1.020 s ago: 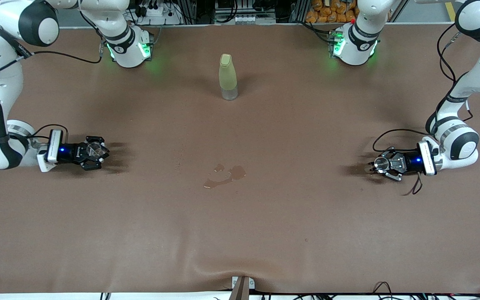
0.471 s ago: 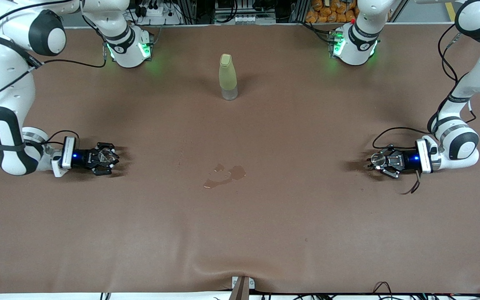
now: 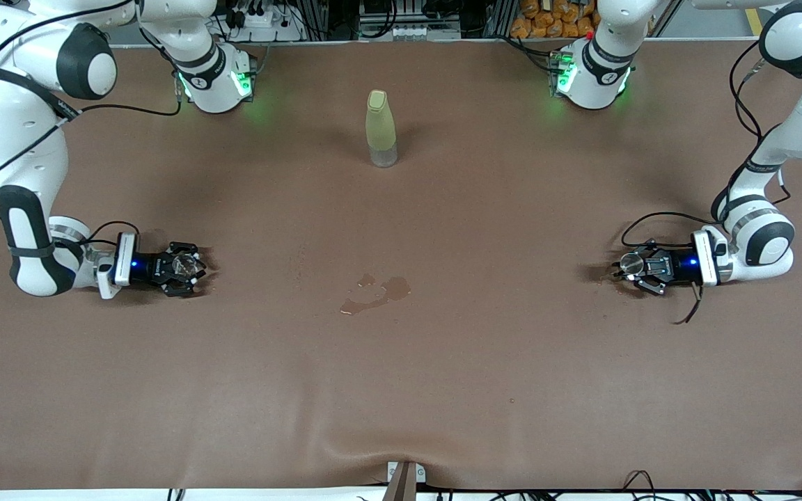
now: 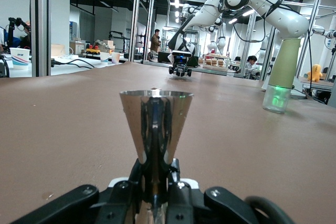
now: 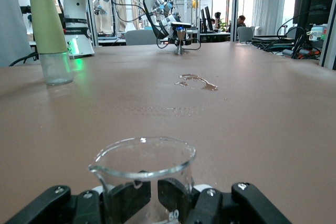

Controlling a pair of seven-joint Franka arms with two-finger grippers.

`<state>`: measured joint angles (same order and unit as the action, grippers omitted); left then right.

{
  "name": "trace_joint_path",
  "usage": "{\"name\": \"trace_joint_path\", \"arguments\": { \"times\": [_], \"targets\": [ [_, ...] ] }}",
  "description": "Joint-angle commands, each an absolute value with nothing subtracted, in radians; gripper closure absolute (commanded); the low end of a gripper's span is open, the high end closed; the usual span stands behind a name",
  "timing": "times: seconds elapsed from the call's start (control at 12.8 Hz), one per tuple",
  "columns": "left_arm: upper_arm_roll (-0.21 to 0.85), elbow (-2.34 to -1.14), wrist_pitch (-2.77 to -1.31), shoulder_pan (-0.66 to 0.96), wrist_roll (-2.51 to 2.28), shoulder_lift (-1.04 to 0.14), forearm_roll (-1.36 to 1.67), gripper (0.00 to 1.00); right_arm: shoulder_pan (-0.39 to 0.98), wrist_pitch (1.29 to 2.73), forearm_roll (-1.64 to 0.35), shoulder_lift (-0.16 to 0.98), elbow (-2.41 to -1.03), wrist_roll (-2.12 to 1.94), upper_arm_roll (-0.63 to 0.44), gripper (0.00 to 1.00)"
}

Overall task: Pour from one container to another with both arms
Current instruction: 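Lower the jigger with the left gripper while the right gripper lowers the beaker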

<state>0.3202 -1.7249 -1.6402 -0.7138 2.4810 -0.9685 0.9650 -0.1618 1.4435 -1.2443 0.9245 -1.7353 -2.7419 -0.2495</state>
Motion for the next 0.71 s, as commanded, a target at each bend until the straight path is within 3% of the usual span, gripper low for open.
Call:
{"name": "trace_joint_path", "arguments": {
  "times": [0.0,0.16,0.31,0.39,0.55,0.63],
  "targets": [
    [0.316,-1.71,-1.608,-0.724,2.479,-0.971,0.948,1.0,-0.158,1.448,-1.261,0.946,-1.72,-2.849,-0.255,1.0],
    [0.316,-1.712,-1.601,-0.724,2.477,-0.966,0.948,1.0,-0.158,1.46,-1.261,0.946,-1.714,-2.849,-0.255,1.0],
    [0.316,-1.71,-1.585,-0.724,2.474,-0.966,0.953,0.85,-0.158,1.471,-1.261,0.946,-1.713,-2.846,-0.255,1.0],
    [0.318,-1.71,-1.572,-0.724,2.459,-0.971,0.957,0.79,-0.158,1.482,-1.269,0.946,-1.713,-2.839,-0.255,0.9],
    [0.316,-1.71,-1.566,-0.724,2.436,-0.969,0.956,0.74,-0.158,1.482,-1.27,0.946,-1.713,-2.832,-0.255,0.57],
    [0.316,-1.71,-1.566,-0.726,2.439,-0.971,0.956,0.72,-0.158,1.482,-1.272,0.946,-1.713,-2.827,-0.255,0.47]
  ]
}}
